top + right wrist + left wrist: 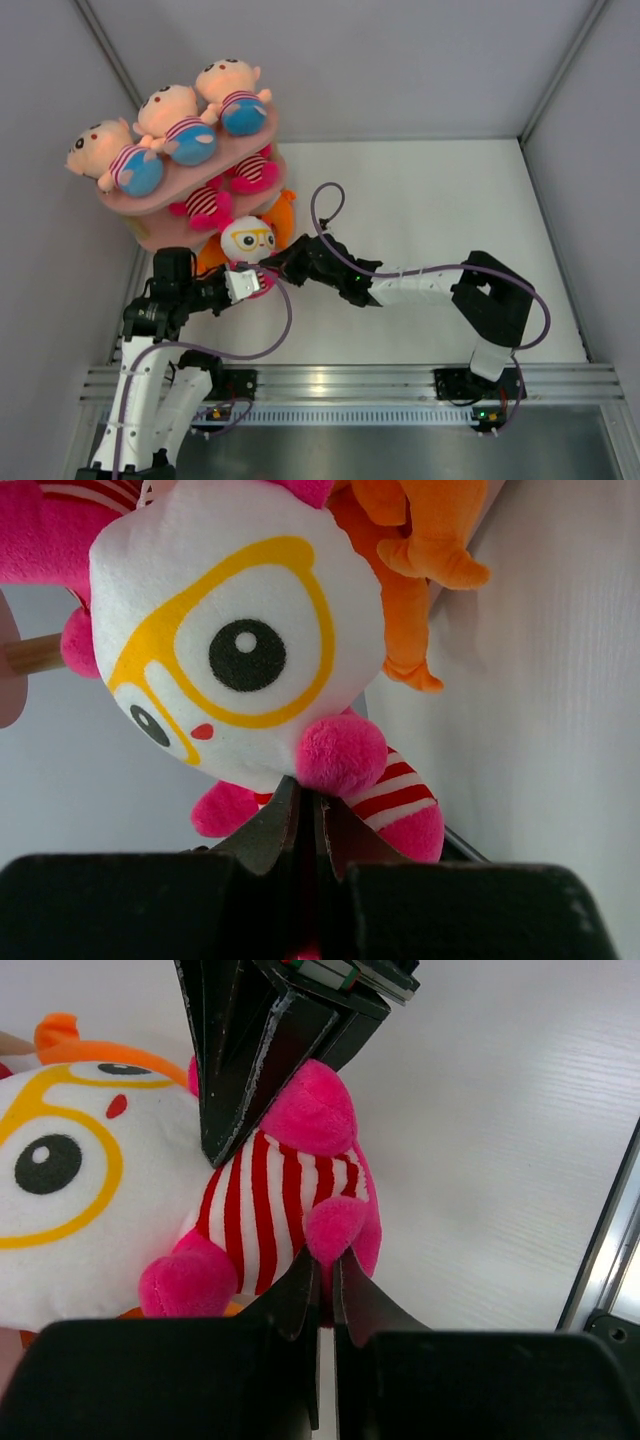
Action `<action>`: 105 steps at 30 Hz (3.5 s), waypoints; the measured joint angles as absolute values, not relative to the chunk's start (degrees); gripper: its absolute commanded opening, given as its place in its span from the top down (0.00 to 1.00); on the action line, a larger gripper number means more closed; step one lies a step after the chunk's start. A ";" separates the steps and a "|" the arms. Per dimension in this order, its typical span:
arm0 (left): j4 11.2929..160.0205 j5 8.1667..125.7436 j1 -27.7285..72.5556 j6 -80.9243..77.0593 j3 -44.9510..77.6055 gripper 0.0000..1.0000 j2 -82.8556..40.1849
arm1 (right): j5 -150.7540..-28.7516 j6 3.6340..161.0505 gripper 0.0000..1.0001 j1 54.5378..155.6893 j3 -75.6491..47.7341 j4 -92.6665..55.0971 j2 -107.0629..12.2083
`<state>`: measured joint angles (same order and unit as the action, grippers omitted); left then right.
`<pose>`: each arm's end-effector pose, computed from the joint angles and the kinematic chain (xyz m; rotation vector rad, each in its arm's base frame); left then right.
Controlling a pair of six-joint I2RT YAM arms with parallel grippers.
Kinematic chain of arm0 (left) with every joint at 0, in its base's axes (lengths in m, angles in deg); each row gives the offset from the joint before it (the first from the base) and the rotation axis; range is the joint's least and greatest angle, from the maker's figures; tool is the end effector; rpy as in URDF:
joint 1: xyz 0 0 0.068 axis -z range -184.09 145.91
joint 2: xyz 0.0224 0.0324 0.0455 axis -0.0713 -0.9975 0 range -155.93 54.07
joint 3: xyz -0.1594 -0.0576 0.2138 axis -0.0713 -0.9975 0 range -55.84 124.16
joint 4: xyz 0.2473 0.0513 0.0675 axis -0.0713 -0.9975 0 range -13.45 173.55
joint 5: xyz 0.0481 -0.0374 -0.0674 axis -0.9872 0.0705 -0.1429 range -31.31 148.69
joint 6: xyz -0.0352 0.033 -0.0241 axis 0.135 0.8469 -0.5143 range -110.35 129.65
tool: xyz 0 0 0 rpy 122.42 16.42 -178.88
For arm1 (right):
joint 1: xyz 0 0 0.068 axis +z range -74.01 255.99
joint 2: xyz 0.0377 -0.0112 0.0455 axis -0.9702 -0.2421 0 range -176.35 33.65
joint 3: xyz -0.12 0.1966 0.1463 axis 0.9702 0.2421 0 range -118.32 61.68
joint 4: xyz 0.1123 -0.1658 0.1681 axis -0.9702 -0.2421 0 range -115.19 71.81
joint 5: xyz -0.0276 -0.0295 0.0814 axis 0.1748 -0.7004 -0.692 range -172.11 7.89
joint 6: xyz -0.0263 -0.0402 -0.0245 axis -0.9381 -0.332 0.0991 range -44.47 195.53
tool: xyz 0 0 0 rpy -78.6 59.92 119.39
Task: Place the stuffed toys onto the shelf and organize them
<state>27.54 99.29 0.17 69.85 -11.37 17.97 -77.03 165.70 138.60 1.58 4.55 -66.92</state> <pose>0.1064 -0.0311 0.2894 1.4146 1.6632 -0.3133 0.1859 0.3519 0.2263 0.6171 2.2047 1.5999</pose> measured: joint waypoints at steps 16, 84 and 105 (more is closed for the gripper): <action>29.18 85.96 0.27 50.62 4.28 1.00 27.18 | -77.25 151.45 0.45 138.14 2.41 -2.31 -56.69; 25.53 64.48 0.47 65.59 16.82 1.00 27.24 | -73.27 105.50 0.93 135.75 -42.83 -3.97 -89.02; 51.13 65.90 0.47 71.69 -8.86 1.00 37.56 | -67.89 102.99 1.00 133.87 -36.58 -3.27 -82.99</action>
